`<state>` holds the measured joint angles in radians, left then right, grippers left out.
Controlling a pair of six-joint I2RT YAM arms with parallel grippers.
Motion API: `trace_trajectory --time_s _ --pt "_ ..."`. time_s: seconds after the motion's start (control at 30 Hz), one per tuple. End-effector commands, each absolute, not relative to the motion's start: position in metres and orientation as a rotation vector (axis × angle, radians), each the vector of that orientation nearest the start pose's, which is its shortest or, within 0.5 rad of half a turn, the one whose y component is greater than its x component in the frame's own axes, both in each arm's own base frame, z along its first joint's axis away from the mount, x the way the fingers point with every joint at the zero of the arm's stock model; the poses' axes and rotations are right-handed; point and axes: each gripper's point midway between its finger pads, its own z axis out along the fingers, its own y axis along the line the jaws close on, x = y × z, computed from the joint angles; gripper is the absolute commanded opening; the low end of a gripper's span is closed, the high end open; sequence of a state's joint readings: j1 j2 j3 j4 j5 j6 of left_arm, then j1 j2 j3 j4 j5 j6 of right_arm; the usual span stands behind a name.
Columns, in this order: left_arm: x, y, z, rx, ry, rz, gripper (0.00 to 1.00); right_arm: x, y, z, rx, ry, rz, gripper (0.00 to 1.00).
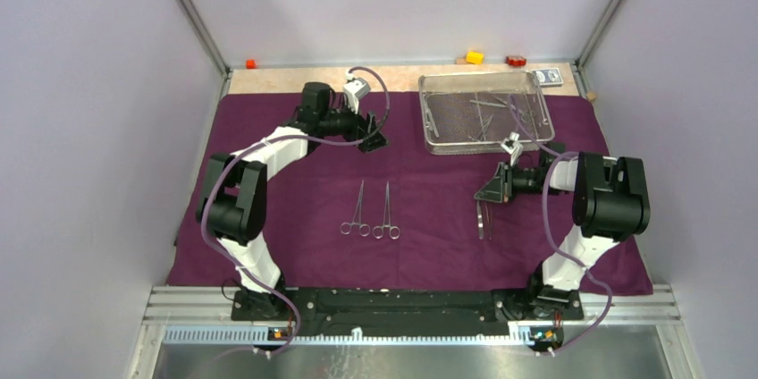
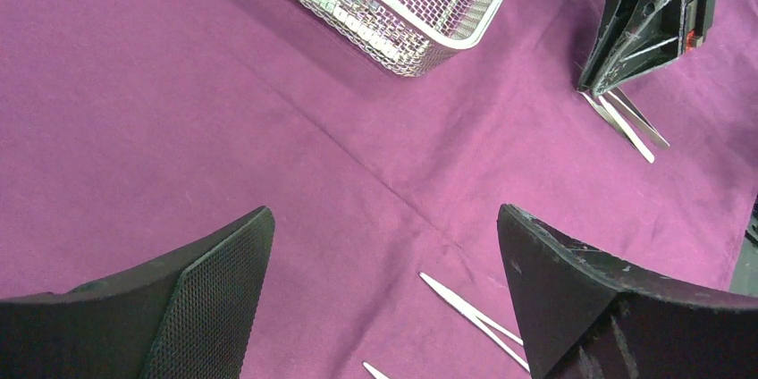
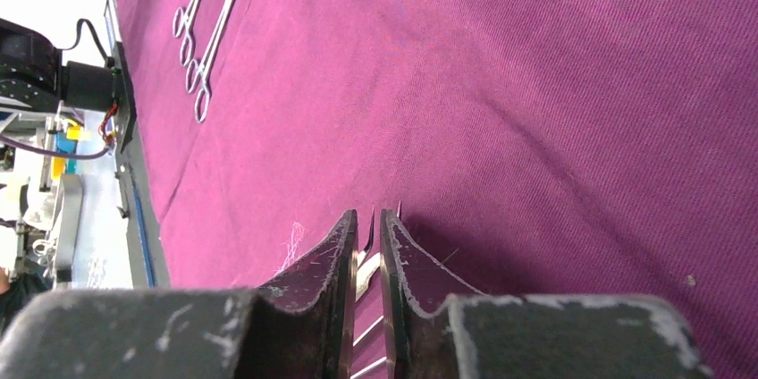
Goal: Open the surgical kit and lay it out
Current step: Pick up the medical item from the surgical kit.
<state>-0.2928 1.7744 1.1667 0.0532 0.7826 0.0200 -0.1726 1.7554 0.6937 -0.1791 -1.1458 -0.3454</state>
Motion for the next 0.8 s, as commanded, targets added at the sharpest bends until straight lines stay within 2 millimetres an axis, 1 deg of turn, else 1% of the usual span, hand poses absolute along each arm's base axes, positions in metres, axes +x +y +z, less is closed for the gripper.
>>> trace_trajectory --time_s 0.0,0.13,0.37,0.57,0.63,0.77 --pt "0.401 -0.256 0.152 0.806 1.888 -1.015 0.99 0.282 0.106 0.032 -0.520 2.139 1.251 0.15" --pt "0.400 -0.257 0.152 0.810 1.887 -1.022 0.99 0.282 0.104 0.032 -0.543 2.143 1.214 0.16" --pt "0.398 -0.257 0.153 0.812 1.885 -1.025 0.99 0.285 0.102 0.042 -0.590 2.118 1.146 0.16" --pt "0.397 -0.258 0.153 0.818 1.884 -1.030 0.99 0.287 0.106 0.048 -0.623 2.105 1.131 0.10" --pt "0.396 -0.257 0.155 0.822 1.880 -1.025 0.99 0.286 0.106 0.046 -0.627 2.116 1.124 0.11" --pt "0.394 -0.257 0.156 0.829 1.872 -1.020 0.99 0.286 0.107 0.042 -0.637 2.129 1.116 0.15"
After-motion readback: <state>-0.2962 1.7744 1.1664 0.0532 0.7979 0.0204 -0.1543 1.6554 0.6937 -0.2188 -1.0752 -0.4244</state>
